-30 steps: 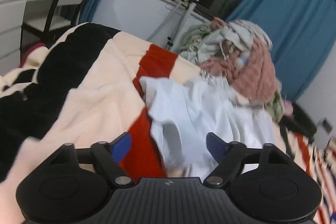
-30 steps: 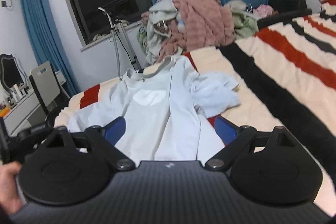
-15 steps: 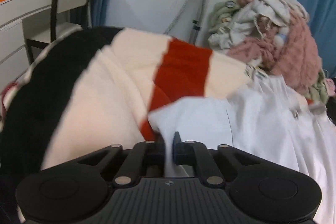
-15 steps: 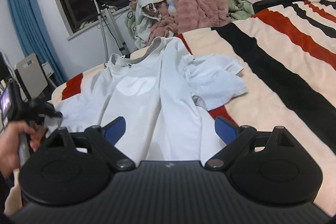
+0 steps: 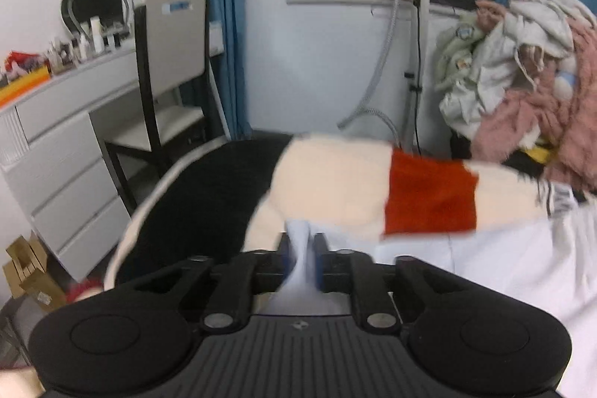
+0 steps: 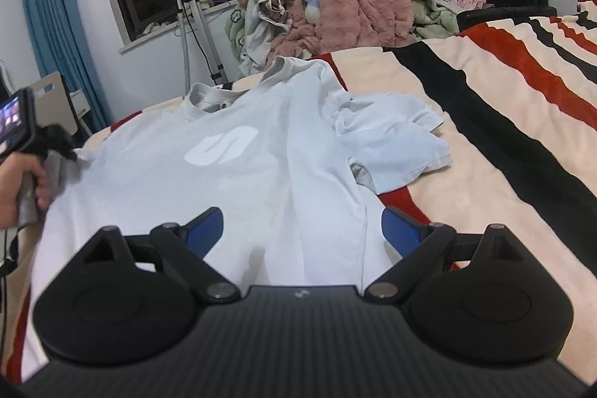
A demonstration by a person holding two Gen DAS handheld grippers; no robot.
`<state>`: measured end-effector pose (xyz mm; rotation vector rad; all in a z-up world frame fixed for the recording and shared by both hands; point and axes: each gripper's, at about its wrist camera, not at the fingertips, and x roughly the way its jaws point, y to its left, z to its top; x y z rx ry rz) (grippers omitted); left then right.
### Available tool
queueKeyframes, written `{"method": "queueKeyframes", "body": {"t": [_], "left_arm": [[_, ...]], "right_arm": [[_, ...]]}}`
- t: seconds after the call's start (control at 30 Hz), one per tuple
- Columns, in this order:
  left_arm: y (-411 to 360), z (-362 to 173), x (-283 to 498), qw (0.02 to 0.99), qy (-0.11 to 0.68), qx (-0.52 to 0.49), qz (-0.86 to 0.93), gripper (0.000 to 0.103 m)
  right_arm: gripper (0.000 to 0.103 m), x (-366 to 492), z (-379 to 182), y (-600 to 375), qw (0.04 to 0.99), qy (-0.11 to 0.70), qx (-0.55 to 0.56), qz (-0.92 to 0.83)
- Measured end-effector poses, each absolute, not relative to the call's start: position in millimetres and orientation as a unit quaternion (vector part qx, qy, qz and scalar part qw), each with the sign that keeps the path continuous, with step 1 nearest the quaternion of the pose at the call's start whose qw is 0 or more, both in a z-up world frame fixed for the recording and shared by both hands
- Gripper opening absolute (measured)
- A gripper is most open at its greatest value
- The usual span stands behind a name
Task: Fold clothes
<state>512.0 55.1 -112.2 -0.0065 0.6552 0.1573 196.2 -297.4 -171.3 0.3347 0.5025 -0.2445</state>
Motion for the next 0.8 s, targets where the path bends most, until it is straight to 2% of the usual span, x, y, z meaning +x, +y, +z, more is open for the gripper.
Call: {"method": "queueKeyframes", "body": {"t": [0.17, 0.4, 0.53, 0.7, 0.8], "left_arm": [[75.3, -107.4, 458.0, 0.944, 0.328, -0.024, 0.013, 0.049], [105.6, -87.4, 325.0, 0.925, 0.367, -0.083, -0.052, 0.052], [111.1, -87.1, 228.2, 0.891, 0.429, -0.116, -0.093, 0.052], [108.8, -115.8, 130.7, 0.814, 0.552, -0.136, -0.118, 0.048], [103.3, -121.2, 89.2, 0.802, 0.572, -0.113, -0.132, 0.048]], "right_arm": [[0.093, 195.6, -168.0, -296.6, 0.95, 0.237, 0.166, -0.115], [0.093, 183.8, -160.5, -292.7, 0.953, 0.228, 0.166, -0.107], [0.093, 170.4, -151.1, -291.8, 0.956, 0.219, 0.162, -0.108], [0.093, 149.3, -141.9, -291.8, 0.956, 0.219, 0.165, -0.108], [0.093, 131.4, -134.1, -292.3, 0.954, 0.22, 0.176, -0.106]]}}
